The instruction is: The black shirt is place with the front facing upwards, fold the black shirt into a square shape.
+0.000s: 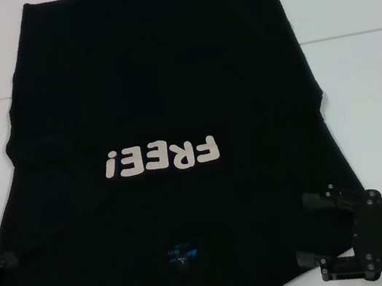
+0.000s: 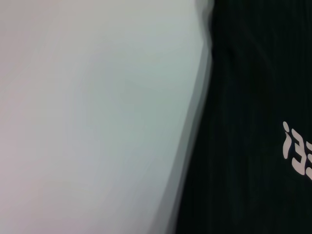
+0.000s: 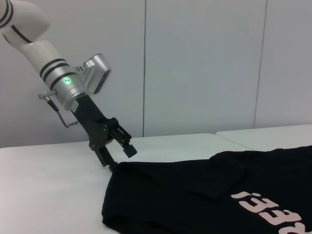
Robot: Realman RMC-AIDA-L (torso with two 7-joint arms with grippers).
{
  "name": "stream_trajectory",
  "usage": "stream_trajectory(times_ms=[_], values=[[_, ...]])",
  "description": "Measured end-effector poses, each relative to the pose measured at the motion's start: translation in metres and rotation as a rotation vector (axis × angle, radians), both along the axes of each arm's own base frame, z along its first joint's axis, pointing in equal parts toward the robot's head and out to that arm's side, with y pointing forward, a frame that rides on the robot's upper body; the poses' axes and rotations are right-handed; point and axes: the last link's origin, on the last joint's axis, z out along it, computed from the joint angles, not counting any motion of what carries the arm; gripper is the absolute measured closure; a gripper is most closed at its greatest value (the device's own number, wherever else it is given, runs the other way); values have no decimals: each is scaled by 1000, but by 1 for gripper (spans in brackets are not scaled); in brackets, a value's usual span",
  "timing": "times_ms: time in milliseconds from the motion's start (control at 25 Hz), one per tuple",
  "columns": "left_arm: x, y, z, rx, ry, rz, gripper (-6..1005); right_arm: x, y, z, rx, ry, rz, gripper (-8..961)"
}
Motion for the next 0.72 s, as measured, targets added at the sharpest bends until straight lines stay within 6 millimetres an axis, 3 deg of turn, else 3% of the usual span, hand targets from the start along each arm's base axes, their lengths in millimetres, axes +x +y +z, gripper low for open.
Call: stream_trajectory(times_ms=[720], values=[[9,10,-6,-29,4,-46,158,0,0,0,-3,10,-10,55]])
